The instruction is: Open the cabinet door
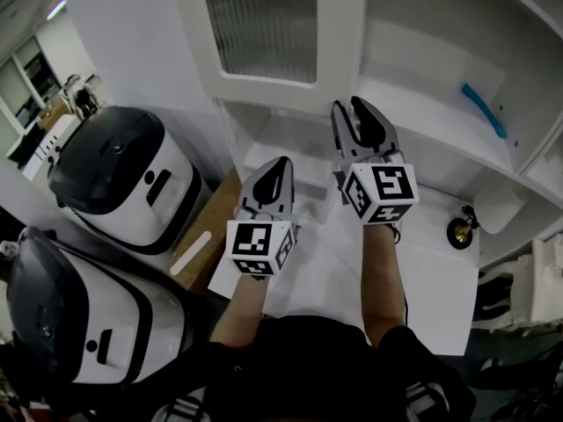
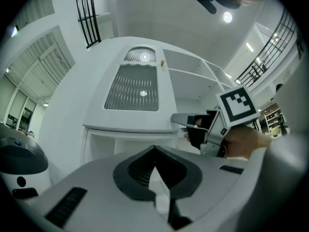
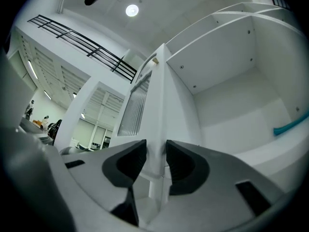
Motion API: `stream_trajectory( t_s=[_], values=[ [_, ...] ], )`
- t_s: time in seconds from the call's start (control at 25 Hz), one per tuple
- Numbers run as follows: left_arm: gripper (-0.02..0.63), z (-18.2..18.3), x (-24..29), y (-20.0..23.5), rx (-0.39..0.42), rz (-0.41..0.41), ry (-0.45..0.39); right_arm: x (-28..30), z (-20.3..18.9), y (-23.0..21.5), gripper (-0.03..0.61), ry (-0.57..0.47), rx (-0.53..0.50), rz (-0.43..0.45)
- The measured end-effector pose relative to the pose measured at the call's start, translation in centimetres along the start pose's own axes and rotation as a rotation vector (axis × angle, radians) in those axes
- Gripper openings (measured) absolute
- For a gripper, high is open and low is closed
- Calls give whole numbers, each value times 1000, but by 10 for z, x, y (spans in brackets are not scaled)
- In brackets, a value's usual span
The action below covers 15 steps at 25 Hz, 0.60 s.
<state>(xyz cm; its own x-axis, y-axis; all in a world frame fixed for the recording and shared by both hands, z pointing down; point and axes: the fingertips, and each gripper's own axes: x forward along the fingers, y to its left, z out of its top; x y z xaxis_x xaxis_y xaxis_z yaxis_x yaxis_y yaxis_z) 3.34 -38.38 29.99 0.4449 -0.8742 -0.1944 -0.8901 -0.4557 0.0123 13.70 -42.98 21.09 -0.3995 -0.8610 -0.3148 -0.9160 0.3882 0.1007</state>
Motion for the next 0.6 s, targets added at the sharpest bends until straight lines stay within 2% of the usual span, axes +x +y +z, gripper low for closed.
stream_trajectory(
  t_s=[0.2,0.6],
  values=[
    [11,-5,3,-1,-19,-9,0,-3,0,2,133,-18,119,66],
    [11,-3,-6,-1,-31,-21,-13,-12,4,8,158,-28,170,148]
  ],
)
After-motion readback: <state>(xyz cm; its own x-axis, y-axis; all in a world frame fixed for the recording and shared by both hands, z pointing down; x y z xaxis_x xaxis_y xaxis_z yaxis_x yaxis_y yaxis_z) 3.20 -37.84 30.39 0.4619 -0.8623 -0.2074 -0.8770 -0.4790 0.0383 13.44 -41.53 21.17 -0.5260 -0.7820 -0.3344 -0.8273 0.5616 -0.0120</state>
